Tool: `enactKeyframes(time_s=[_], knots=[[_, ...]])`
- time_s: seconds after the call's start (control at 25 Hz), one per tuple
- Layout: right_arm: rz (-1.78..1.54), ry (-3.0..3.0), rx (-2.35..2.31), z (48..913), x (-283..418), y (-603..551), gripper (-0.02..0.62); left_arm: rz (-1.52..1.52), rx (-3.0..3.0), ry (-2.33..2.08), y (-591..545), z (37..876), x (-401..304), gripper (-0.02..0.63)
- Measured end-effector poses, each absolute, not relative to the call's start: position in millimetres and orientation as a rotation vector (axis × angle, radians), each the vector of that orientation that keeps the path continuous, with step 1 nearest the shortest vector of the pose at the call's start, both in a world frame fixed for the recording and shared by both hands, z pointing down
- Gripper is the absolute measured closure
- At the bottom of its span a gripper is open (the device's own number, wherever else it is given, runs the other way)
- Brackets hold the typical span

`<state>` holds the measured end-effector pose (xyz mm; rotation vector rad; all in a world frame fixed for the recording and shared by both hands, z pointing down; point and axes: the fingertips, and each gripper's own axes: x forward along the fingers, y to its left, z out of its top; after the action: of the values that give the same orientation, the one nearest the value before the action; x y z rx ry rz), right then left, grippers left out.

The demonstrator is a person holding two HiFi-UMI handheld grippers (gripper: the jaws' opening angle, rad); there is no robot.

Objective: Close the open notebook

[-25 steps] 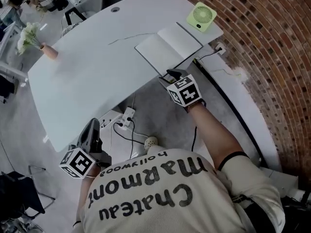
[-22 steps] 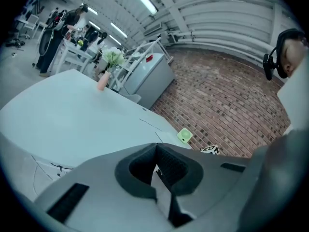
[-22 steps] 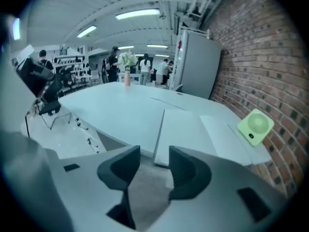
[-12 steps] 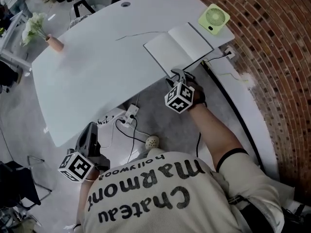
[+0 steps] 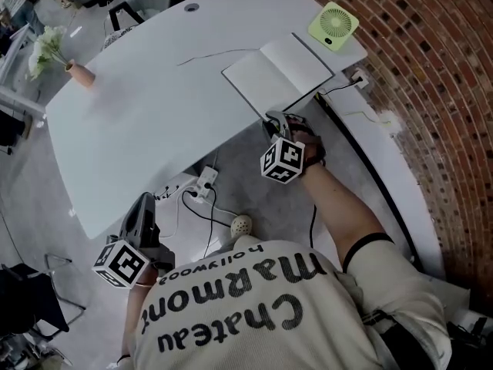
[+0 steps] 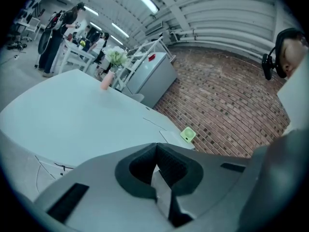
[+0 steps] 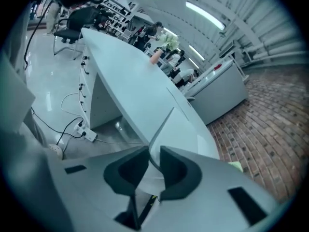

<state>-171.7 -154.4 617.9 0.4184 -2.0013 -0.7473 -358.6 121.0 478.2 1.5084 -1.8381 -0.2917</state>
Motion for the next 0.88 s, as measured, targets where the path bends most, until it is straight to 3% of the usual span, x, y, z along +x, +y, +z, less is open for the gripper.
enactKeyframes(time_s=[0.2,0.88], knots=[[-0.688,-2.057,0.458,601,-171,-155,0.558,-0.304,1.52,-1.84,121,475,-361,0.604],[-0.089,-2.233,0.659,560,-163,-174,0.552,-0.352,1.689,-1.768,52,435,-347,0.604]])
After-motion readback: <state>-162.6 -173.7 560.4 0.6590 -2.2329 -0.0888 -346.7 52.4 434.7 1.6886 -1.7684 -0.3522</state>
